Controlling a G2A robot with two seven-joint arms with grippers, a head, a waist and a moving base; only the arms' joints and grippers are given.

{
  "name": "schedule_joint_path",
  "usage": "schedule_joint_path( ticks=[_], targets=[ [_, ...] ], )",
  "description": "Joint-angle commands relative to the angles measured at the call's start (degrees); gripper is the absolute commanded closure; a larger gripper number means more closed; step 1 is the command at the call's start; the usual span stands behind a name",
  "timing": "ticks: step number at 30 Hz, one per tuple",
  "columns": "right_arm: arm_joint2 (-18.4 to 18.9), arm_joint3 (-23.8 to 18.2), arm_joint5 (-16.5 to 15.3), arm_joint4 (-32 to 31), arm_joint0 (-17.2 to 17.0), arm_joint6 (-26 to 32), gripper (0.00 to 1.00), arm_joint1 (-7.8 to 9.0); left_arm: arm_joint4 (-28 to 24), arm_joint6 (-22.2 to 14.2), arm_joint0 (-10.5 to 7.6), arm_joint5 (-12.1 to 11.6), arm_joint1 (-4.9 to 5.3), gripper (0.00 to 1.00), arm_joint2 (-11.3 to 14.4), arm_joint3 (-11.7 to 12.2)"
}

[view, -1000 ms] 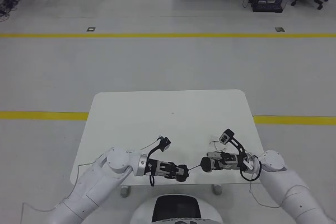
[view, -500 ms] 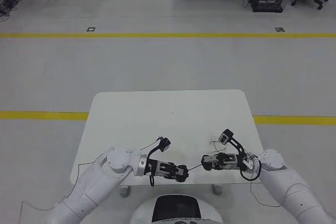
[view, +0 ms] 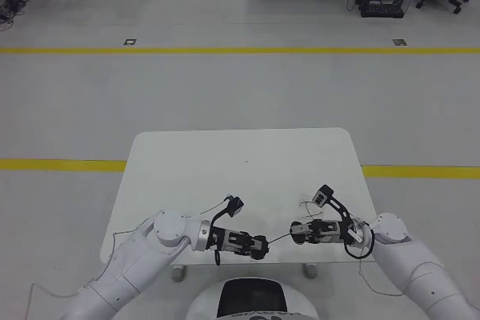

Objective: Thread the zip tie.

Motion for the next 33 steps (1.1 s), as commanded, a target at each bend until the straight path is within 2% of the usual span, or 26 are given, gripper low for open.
schedule_joint_path(
  ticks=[1,7,10,16,17,18,33],
  targets=[
    [-0.08,-0.06,0.0,-0.08,0.01,0.0,0.91,0.1,-0.12,0.07,-0.19,0.0,0.03,1.0,0.28,0.11],
    [-0.34,-0.42,0.0,-0.36,0.06,0.0,0.91,0.35,-0.43,0.33,-0.71,0.06,0.13,1.0,1.06,0.64],
    [-0.43,-0.53,0.0,-0.27,0.07,0.0,1.0,0.42,-0.64,0.43,-0.93,0.05,0.2,1.0,1.37,0.84],
    [-0.44,-0.28,0.0,-0.67,0.18,0.0,1.0,0.54,-0.8,0.83,-1.36,0.08,0.35,1.0,1.83,1.35],
    [-0.4,-0.11,0.0,-0.85,0.22,0.0,1.0,0.53,-0.66,1.06,-1.44,0.18,0.38,0.6,1.92,1.43],
    [-0.36,0.04,0.0,-0.99,0.25,0.0,1.0,0.52,-0.64,1.28,-1.48,0.21,0.4,0.0,1.99,1.42],
    [-0.15,2.1,0.0,-0.56,0.41,0.0,1.0,-0.66,-0.62,1.39,-1.5,0.18,0.41,0.0,1.99,1.4]
  ],
)
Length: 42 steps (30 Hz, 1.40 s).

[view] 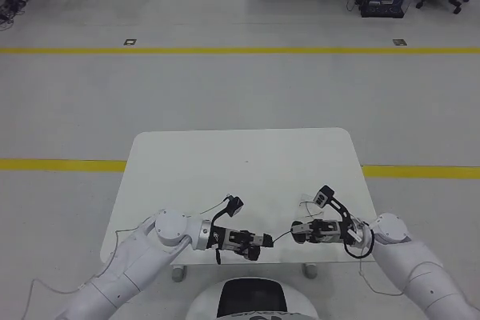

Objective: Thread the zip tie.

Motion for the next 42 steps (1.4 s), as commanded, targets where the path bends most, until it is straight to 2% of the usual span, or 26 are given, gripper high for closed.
schedule_joint_path(
  ticks=[1,6,10,15,18,20,28,30,32,37,42],
  targets=[
    [-0.06,0.01,0.0,-0.06,0.02,0.0,1.0,-0.01,0.0,0.0,0.0,0.0,0.0,0.0,0.0,0.0],
    [-0.06,0.01,0.0,-0.06,0.02,0.0,1.0,-0.01,0.0,0.0,0.0,0.0,0.0,0.0,0.0,0.0],
    [-0.36,-1.47,0.33,1.0,-0.63,-1.18,1.0,-0.3,-2.75,2.97,0.32,-0.35,-0.36,0.0,0.59,0.01],
    [-0.43,-1.45,0.0,3.27,-0.94,-1.4,1.0,-0.89,-4.36,8.91,-0.24,-1.35,-1.48,0.0,2.84,0.34],
    [-0.1,-1.5,0.0,4.39,-1.33,-1.72,1.0,-1.37,-4.17,14.01,-0.32,-3.64,-2.27,0.0,4.22,0.3],
    [0.13,-1.25,0.0,4.96,-1.62,-1.75,1.0,-1.7,-3.69,15.7,-0.58,-4.88,-2.67,0.0,5.07,0.16],
    [0.21,-1.65,0.25,4.36,-1.78,-3.28,1.0,-1.85,-3.69,15.7,-0.58,-4.88,-2.67,0.0,5.07,0.16],
    [0.08,-2.63,0.5,3.57,-2.08,-4.28,1.0,-1.91,-3.93,16.91,-0.25,-4.58,-2.77,0.0,5.32,-0.02],
    [0.21,-3.2,0.36,3.68,-2.37,-4.71,1.0,-1.98,-4.67,18.35,0.04,-5.01,-2.9,0.0,5.32,-0.09],
    [0.72,-3.9,0.0,4.25,-2.83,-5.34,1.0,-2.21,-8.95,18.41,0.31,-4.64,-3.04,0.0,4.83,0.4],
    [1.44,-4.3,0.0,4.72,-3.2,-5.69,1.0,-2.35,-11.02,16.77,0.23,-5.69,-3.15,0.0,4.84,0.59]
  ],
)
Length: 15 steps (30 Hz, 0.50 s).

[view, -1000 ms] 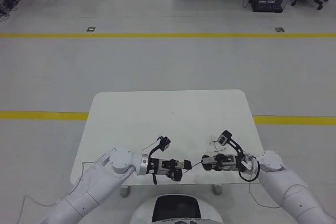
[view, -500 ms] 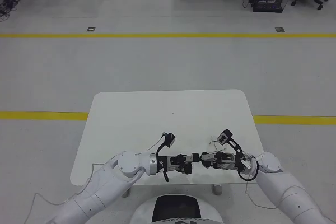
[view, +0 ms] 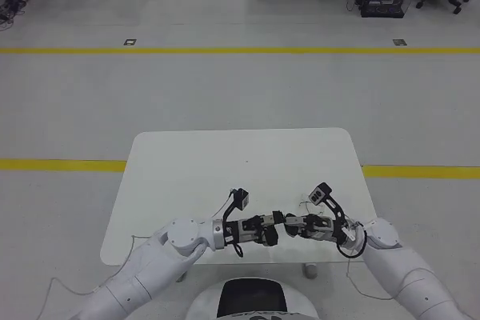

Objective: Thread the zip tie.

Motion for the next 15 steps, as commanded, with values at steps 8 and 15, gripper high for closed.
schedule_joint_path(
  ticks=[8,15],
  targets=[
    [1.1,-2.1,0.0,0.54,-1.02,-1.11,1.0,0.0,-2.1,0.8,0.49,-0.51,-0.17,0.0,-0.06,-0.27],
    [3.48,-3.8,0.0,1.0,-2.56,-0.34,1.0,-0.07,-5.61,-1.27,0.74,-1.55,-0.26,0.0,-0.41,0.47]
  ],
)
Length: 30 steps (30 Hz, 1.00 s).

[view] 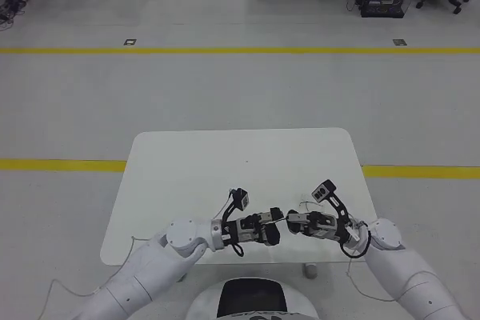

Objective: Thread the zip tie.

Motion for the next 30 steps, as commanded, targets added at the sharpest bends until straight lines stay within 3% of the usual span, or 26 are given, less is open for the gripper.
schedule_joint_path(
  ticks=[1,14,30],
  targets=[
    [0.52,-0.39,0.0,0.08,-0.32,0.2,1.0,-0.06,-0.72,-0.54,0.0,-0.15,-0.05,0.0,0.01,0.2],
    [2.12,-1.85,0.0,1.21,-1.75,1.09,1.0,-1.04,-4.21,-3.31,-0.63,-0.63,-0.63,0.0,0.74,1.72],
    [2.61,-0.55,0.0,1.13,-1.41,1.48,1.0,-2.47,-5.19,-4.46,-1.09,-1.01,-1.06,0.0,1.16,2.85]
  ],
)
